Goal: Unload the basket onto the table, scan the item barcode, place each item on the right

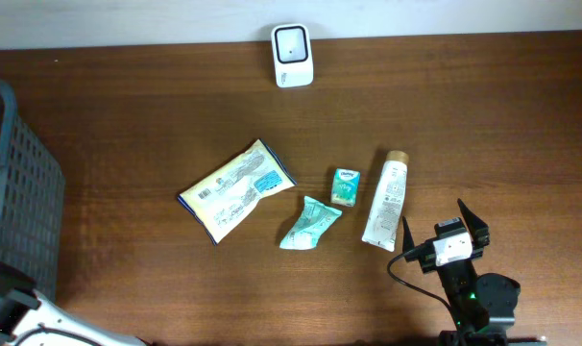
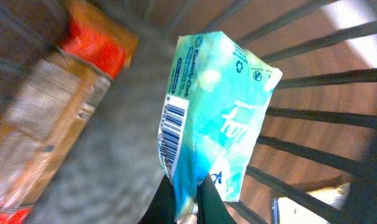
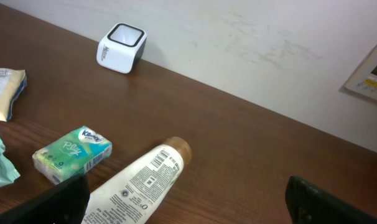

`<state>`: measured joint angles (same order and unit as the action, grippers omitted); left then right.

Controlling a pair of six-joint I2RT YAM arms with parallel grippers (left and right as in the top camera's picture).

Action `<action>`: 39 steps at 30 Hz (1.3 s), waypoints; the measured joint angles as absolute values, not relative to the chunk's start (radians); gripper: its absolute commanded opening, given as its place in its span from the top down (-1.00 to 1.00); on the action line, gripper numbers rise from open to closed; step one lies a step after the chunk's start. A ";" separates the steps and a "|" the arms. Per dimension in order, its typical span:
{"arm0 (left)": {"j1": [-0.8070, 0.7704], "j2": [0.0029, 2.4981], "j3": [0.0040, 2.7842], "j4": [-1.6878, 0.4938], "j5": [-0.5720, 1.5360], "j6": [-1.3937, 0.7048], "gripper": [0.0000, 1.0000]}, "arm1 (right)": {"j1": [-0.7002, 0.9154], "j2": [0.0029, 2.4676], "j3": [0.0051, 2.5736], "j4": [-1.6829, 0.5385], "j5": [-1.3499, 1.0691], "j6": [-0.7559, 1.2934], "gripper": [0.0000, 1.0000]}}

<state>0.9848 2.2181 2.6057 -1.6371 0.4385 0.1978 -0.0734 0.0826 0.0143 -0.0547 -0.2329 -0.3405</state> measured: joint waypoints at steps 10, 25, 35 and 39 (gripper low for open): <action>0.507 1.798 2.584 -1.682 0.339 0.140 1.00 | -0.073 0.083 0.014 -0.055 -0.233 -0.340 -0.97; 0.015 1.822 1.264 -0.956 0.223 -0.073 -0.98 | -0.073 0.086 0.014 -0.055 -0.229 -0.340 -0.97; 0.014 1.577 1.785 -1.312 -0.130 -0.079 -0.98 | -0.073 0.086 0.014 -0.055 -0.229 -0.341 -0.97; 0.039 1.423 1.907 -1.275 -0.422 -0.079 -0.89 | -0.073 0.086 0.014 -0.056 -0.229 -0.340 -0.98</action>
<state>0.0395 1.4227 1.9068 -1.2755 -0.4217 -0.0792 -0.0734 0.0860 0.0143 -0.0555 -0.2291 -0.3405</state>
